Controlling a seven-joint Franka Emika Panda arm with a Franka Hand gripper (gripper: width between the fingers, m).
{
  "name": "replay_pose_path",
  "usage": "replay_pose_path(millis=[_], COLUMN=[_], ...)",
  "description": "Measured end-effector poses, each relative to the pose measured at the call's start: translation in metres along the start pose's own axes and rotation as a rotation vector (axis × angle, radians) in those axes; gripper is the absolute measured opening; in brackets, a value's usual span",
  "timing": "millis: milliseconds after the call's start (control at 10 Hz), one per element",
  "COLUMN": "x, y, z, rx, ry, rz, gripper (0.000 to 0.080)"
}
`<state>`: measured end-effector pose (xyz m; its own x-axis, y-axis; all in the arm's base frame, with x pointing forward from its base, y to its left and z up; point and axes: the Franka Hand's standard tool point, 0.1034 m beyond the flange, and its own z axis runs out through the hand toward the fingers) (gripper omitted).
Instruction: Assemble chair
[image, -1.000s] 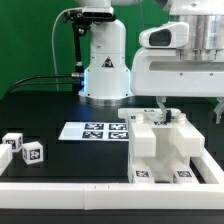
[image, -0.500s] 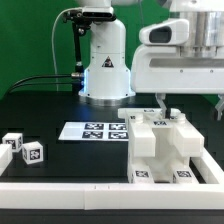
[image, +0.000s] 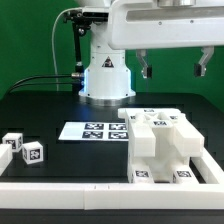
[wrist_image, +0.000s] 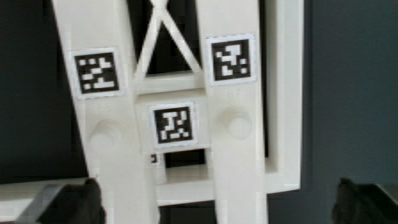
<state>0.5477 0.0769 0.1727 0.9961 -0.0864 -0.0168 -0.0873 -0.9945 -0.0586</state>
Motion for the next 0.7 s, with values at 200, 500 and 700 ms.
replay_pose_path(millis=[200, 500, 700], x=[0.0, -0.001, -0.002], y=[0.0, 0.026, 0.077], z=[0.0, 0.005, 0.012], rx=[0.0, 0.011, 0.008], ry=[0.0, -0.014, -0.044], rz=[0.001, -0.064, -0.102], gripper=[0.0649, 0.0649, 0.0649])
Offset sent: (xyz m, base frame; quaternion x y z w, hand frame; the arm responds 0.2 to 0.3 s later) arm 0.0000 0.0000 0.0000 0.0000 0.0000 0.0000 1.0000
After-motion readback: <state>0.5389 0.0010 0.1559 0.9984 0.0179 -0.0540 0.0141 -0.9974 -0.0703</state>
